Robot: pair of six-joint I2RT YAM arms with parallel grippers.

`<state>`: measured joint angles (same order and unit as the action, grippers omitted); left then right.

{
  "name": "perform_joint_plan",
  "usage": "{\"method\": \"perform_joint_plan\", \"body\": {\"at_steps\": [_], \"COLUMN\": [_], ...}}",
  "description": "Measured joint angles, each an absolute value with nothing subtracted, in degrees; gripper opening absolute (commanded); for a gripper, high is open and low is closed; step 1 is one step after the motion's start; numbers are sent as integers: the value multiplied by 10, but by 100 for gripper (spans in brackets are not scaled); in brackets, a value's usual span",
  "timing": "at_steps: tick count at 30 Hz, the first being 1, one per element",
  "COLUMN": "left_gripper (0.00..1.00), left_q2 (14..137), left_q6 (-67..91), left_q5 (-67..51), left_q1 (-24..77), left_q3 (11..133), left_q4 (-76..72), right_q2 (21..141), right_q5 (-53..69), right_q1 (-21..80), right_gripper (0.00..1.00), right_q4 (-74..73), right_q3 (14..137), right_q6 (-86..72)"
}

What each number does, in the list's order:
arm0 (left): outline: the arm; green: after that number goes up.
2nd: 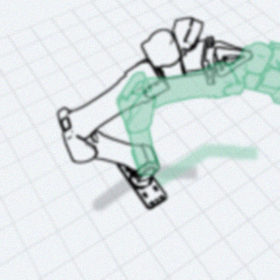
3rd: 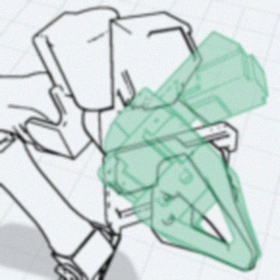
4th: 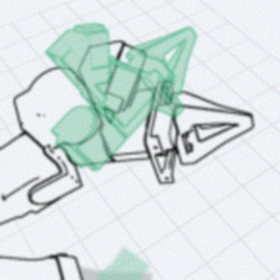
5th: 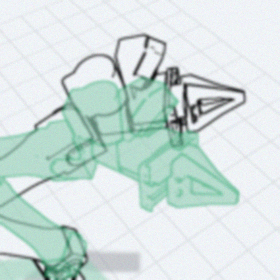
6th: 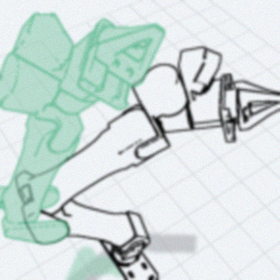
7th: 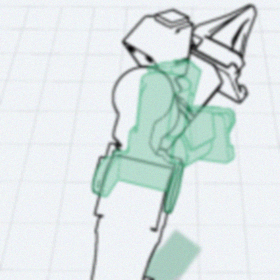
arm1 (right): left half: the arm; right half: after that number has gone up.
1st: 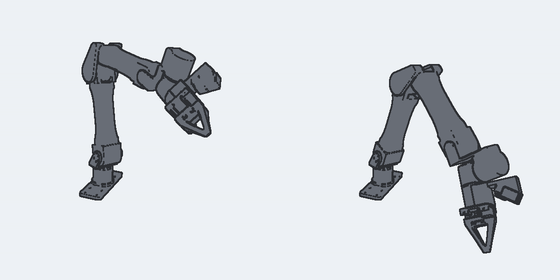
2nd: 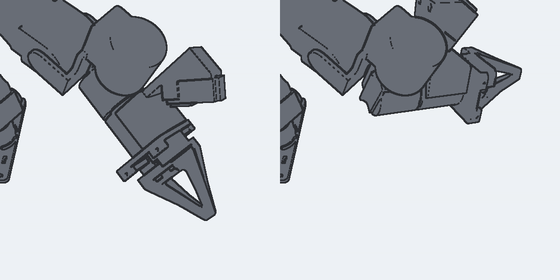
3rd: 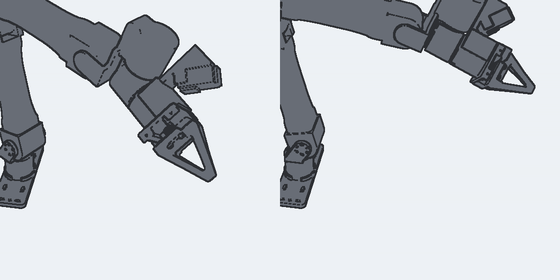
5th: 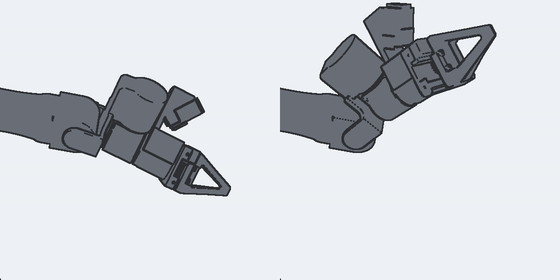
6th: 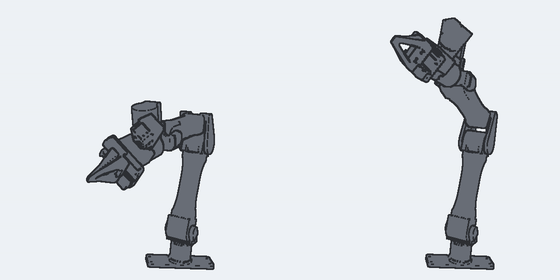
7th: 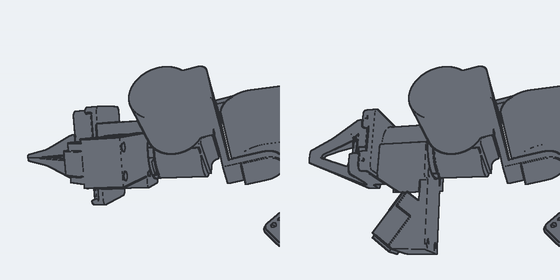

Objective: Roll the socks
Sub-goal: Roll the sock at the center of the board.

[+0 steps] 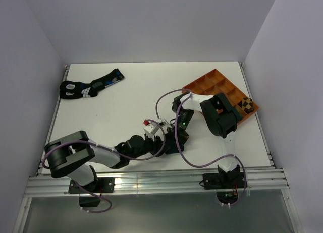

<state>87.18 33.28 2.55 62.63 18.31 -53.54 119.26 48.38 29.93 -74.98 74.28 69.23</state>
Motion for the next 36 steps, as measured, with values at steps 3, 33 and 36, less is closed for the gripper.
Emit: {"method": "perform_joint_plan", "body": {"at_steps": [3,33,36], "left_gripper": [43,1,0], "left_q2": [898,1016,1023], "left_q6": [315,312,326], "left_q5": [14,-68,-73], "left_q1": [627,627,627], "left_q3": [206,271,297], "left_q4": [-538,-531,-499], "right_q2": [1200,1211,1190], "right_q5": [490,486,481], "right_q1": [298,267,267], "right_gripper": [8,25,38], "right_q4": [-753,-738,-712], "right_q3": [749,731,700], "right_q6": [696,660,634]}}
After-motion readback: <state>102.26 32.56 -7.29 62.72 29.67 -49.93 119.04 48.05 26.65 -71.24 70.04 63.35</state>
